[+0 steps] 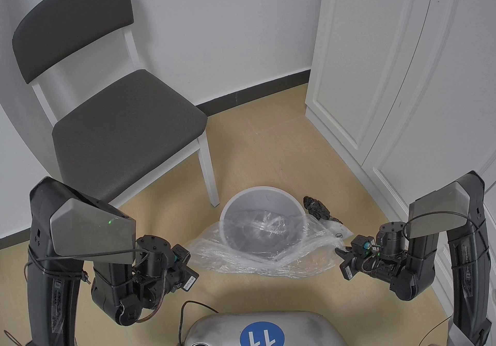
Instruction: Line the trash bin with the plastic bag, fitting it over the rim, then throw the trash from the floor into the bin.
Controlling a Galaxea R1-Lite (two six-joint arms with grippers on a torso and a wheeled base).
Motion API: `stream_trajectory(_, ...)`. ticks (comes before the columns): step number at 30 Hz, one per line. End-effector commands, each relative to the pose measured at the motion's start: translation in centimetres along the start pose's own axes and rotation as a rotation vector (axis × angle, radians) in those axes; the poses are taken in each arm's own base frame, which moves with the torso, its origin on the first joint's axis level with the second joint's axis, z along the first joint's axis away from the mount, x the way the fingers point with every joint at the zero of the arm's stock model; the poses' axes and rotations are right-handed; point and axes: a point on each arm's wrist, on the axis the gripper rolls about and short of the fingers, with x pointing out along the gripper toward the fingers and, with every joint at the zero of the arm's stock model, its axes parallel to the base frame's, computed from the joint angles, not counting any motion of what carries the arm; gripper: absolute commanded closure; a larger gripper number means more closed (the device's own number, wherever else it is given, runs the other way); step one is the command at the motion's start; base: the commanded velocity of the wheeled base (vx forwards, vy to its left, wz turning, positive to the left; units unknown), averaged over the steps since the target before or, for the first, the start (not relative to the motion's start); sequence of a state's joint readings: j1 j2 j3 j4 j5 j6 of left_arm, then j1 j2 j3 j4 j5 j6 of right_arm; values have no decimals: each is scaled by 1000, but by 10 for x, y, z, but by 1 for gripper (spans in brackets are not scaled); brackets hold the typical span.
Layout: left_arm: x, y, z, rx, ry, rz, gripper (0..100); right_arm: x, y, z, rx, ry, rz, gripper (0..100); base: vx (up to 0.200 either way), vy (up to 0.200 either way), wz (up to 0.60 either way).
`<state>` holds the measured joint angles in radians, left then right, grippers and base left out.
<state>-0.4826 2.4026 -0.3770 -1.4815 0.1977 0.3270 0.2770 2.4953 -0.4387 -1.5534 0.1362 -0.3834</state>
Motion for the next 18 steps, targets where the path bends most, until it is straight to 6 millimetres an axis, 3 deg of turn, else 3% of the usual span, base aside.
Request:
stream_trajectory(1, 10, -4, -6, 1, 15, -1, 100, 5, -2, -2, 4, -11, -9, 100, 0, 0, 0)
stream_trajectory(14, 45, -2, 0, -61, -30, 105, 100, 33, -9, 1, -5, -24, -179, 100, 0, 0, 0)
stream_trajectory(18, 58, 0, -9, -72, -16, 128, 100, 36, -7, -2, -33, -11, -185, 100, 0, 0, 0)
